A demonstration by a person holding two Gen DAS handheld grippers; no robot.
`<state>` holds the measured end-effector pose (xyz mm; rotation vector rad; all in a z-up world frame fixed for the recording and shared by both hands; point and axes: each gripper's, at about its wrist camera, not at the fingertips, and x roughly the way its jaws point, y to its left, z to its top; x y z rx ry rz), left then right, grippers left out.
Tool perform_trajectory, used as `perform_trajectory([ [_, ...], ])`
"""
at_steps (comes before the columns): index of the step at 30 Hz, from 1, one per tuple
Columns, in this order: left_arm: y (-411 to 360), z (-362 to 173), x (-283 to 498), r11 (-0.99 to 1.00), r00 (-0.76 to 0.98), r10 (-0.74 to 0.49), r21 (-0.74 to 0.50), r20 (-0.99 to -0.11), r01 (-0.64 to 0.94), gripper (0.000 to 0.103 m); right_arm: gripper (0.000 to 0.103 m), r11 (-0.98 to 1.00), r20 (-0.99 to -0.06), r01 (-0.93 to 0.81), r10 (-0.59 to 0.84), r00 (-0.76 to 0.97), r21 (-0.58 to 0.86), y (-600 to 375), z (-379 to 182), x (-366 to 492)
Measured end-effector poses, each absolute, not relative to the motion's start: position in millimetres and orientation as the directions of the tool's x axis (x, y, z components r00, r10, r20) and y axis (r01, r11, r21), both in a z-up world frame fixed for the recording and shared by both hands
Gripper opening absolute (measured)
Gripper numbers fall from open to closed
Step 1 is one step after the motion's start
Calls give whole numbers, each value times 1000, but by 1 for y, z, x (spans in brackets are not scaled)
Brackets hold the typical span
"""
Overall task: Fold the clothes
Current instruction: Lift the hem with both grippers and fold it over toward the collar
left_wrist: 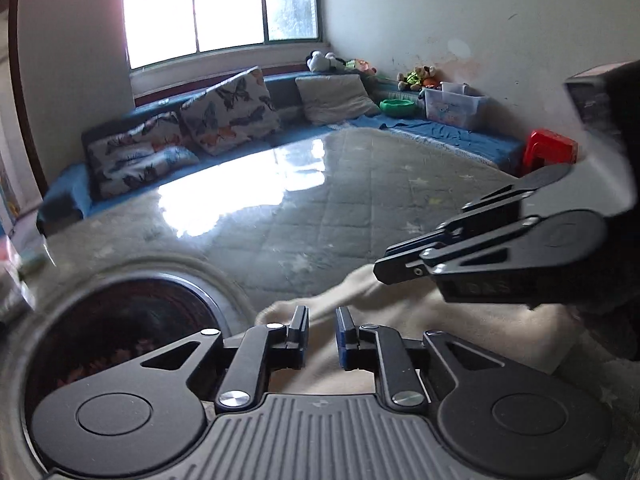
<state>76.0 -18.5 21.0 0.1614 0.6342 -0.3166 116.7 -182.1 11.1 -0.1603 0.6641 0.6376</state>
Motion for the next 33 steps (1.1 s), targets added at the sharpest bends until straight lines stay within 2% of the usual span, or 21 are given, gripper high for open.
perform_trajectory([
  [6,-28,2,94,954,738,-218,20,-639,299,18,10,852,-654,-520,429,624,63,-207,-5,111],
  [15,-34,2,92,955,740,-206,34,-640,296,19,10,903,-612,-410,399,683,131,-248,-6,109],
  [21,-38,0,88,955,755,-188,61,-629,289,19,11,877,-569,-477,425,704,63,-244,8,78],
  [24,-41,0,85,954,765,-176,83,-619,287,20,11,850,-600,-526,410,687,-21,-238,-3,60],
  [26,-41,0,81,955,774,-168,93,-611,280,24,11,860,-612,-507,371,698,-57,-240,-13,56],
  [30,-37,9,60,958,794,-167,94,-584,270,24,11,886,-584,-464,365,725,-22,-250,-1,46],
  [33,-36,18,35,957,808,-193,77,-556,281,24,11,862,-551,-504,395,735,-54,-247,7,28],
])
